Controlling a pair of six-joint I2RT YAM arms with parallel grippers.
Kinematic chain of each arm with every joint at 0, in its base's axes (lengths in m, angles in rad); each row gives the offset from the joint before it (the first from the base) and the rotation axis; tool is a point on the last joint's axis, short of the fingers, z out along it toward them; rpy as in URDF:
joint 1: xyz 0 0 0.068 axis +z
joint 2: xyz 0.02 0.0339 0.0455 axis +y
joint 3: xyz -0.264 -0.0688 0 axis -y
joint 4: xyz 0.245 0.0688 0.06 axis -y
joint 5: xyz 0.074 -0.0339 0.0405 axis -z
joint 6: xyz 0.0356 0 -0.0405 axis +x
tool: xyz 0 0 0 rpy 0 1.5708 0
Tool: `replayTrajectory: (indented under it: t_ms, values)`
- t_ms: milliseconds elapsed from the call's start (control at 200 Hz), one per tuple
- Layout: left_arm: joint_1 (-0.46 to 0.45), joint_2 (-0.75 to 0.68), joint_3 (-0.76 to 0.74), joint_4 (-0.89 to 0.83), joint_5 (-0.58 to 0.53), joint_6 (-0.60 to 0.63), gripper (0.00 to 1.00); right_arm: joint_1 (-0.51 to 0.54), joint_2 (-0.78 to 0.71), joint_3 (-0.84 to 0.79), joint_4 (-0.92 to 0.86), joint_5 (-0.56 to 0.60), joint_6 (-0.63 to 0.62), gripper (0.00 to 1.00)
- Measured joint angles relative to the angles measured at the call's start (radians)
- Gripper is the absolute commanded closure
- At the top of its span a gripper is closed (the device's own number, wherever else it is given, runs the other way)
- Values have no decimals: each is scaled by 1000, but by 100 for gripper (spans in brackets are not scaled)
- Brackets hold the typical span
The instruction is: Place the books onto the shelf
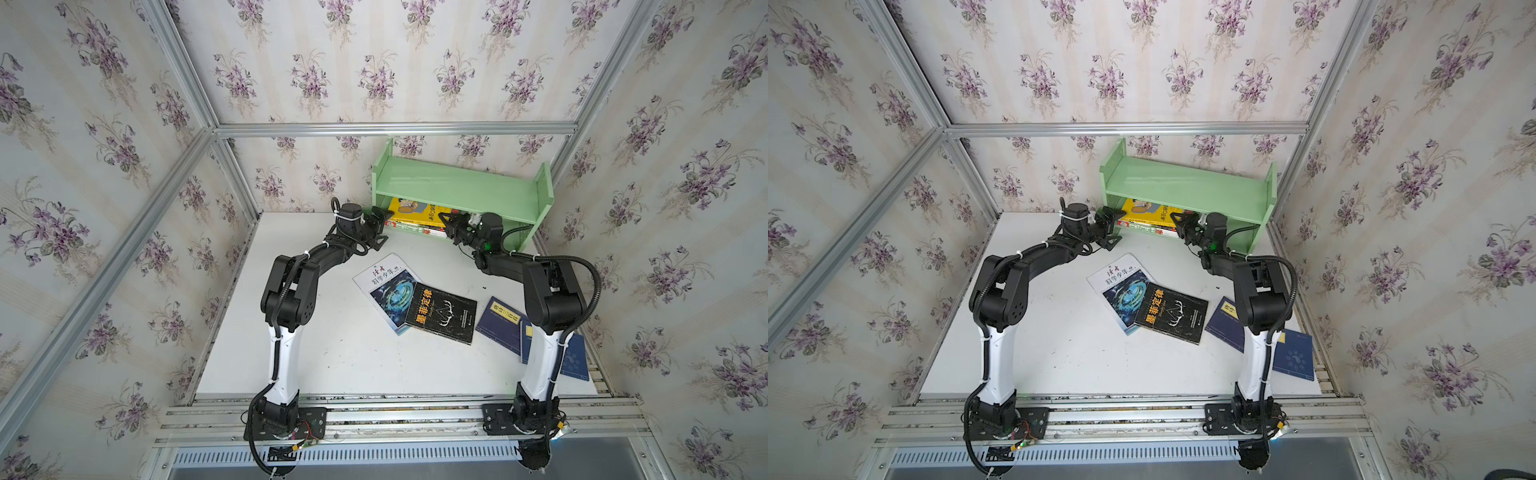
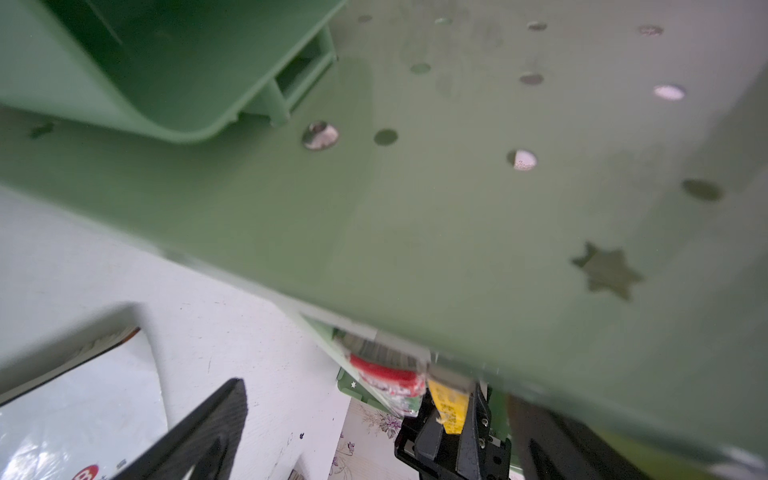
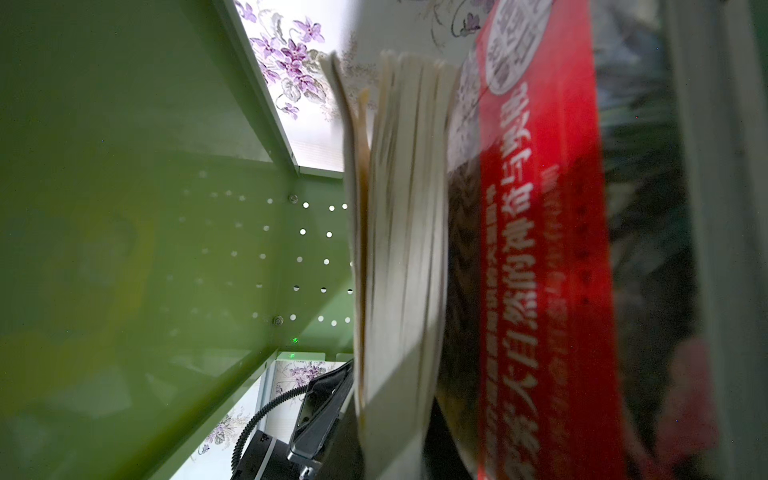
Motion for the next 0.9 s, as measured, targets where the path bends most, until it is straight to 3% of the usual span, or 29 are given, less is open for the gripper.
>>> replayTrajectory:
  t_ms: [445, 695, 904]
  values:
    - [-12, 45, 51, -43, -26, -6, 1, 2, 12, 1, 1, -5, 6, 88]
    - [-12, 40, 32, -35, -34, -2, 1, 2, -9, 0, -27, -3, -12, 63]
    - [-13, 39, 20, -16, -37, -2, 1, 2, -50, -2, -119, 9, -62, 57]
